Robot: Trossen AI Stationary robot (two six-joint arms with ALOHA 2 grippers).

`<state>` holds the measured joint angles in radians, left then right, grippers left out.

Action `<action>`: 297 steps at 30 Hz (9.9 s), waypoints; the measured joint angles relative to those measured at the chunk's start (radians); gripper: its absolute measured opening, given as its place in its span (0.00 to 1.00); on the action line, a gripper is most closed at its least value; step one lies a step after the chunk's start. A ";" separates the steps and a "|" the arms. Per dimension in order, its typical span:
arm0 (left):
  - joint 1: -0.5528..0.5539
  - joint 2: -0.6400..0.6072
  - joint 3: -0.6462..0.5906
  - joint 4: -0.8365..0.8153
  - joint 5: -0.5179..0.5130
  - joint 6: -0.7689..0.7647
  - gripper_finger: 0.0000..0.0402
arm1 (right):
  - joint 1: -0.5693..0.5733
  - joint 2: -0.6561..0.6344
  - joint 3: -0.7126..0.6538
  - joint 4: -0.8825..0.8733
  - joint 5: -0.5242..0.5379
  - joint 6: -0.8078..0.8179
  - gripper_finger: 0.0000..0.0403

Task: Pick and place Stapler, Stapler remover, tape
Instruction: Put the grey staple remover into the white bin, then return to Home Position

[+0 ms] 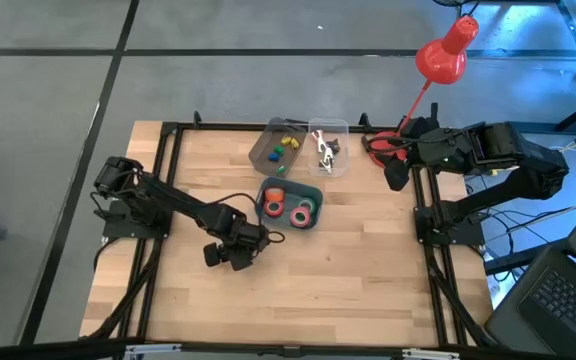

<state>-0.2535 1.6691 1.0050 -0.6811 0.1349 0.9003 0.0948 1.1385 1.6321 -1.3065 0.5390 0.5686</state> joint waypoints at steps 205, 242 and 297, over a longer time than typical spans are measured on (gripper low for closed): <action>0.663 -0.099 0.383 1.233 0.210 -0.976 0.61 | -0.143 0.066 -0.013 0.226 -0.032 -0.180 0.08; 0.667 -0.166 0.383 1.240 0.178 -1.021 0.61 | -0.765 0.877 -0.043 0.492 -0.755 -0.527 0.08; 0.666 -0.165 0.383 1.230 0.181 -1.071 0.61 | -0.256 0.103 -0.207 0.178 -0.268 0.037 0.03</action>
<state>0.4129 1.5043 1.3876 0.5485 0.3157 -0.1707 -0.1613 1.2419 1.4249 -1.1289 0.2707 0.6060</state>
